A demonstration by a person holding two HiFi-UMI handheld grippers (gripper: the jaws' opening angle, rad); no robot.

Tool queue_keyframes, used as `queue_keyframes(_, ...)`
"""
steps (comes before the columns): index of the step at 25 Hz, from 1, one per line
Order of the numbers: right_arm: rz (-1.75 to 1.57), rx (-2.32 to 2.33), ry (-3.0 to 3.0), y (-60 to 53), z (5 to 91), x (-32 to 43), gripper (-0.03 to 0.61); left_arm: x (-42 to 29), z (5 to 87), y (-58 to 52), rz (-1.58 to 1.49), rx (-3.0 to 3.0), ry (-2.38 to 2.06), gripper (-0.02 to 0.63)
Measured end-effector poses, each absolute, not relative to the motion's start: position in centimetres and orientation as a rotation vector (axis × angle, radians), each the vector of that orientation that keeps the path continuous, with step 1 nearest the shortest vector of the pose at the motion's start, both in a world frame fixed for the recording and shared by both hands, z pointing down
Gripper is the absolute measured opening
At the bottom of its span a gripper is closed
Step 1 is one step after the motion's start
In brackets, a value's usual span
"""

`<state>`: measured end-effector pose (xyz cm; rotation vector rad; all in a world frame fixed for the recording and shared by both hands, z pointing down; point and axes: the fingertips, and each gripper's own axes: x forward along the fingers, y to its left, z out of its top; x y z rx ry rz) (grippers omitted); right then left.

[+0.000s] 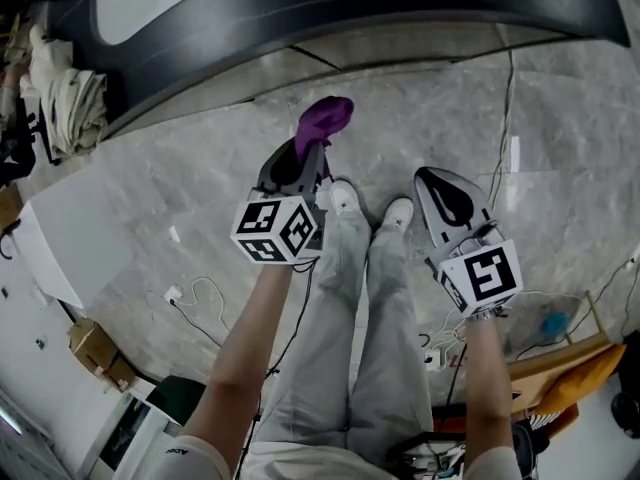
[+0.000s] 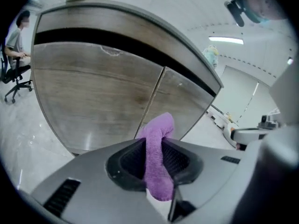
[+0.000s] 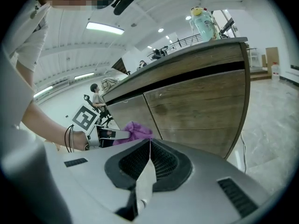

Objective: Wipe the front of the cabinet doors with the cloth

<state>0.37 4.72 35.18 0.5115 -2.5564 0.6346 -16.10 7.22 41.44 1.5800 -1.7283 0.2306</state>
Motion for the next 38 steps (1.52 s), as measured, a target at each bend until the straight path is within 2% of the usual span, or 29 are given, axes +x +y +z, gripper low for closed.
queue_keyframes(9, 0.615, 0.398, -2.625, 6.6, 31.0, -2.8, 0.026, -18.0, 33.0, 5.6, 0.227, 1.678, -1.932, 0.089)
queue_keyframes(20, 0.631, 0.475, -2.562, 9.4, 33.3, -6.3, 0.028, -22.9, 31.2, 2.5, 0.058, 1.767, -1.946, 0.089)
queue_keyframes(29, 0.632, 0.41, -2.546, 14.2, 32.6, -14.7, 0.028, -29.3, 30.2, 4.8, 0.113, 1.829, -1.908, 0.089)
queue_keyframes(38, 0.585, 0.33, -2.542, 15.3, 32.5, -22.2, 0.026, -40.2, 31.3, 11.1, 0.146, 1.691, -2.009, 0.089)
